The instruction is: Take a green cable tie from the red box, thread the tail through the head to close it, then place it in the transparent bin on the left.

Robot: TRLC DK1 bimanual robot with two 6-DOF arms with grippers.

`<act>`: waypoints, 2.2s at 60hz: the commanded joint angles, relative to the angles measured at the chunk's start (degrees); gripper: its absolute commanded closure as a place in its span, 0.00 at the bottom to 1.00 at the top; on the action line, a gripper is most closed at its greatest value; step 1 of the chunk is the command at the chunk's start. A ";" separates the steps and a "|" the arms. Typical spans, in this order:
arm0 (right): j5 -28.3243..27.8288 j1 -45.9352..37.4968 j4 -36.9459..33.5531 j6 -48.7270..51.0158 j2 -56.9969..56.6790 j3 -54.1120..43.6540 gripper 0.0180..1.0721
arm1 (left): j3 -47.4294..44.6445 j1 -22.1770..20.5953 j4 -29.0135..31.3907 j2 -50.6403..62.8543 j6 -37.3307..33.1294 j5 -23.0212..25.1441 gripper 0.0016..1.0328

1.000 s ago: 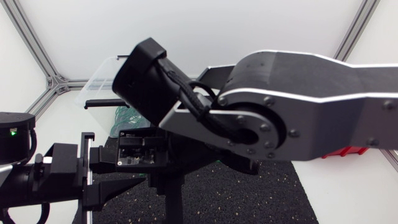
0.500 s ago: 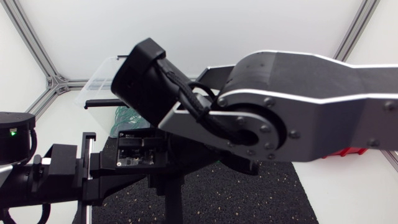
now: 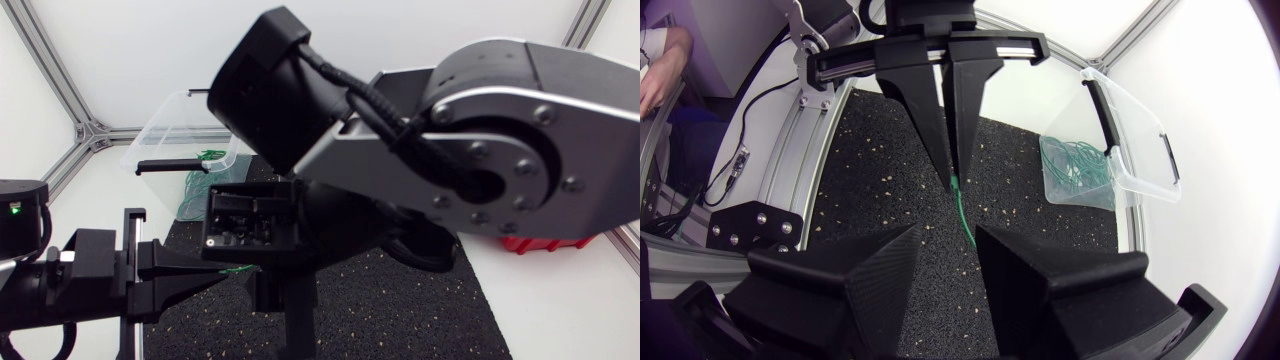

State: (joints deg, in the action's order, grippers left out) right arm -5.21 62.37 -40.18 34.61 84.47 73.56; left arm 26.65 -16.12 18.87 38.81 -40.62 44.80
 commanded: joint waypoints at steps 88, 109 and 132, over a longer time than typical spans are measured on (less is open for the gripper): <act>-1.47 -1.90 6.43 3.53 4.74 -7.38 0.62 | 2.96 -1.11 5.03 -1.54 -1.30 0.91 0.97; -0.24 -1.81 7.49 3.45 2.72 -7.47 0.57 | 3.58 -1.81 5.65 -1.81 -0.95 0.73 0.97; -0.24 -2.34 7.84 4.41 0.96 -7.91 0.57 | 3.76 -2.43 5.74 -1.54 -0.95 0.38 0.97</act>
State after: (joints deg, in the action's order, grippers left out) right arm -5.74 60.27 -32.73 37.76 85.82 67.35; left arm 28.58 -18.06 24.40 37.39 -40.77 44.97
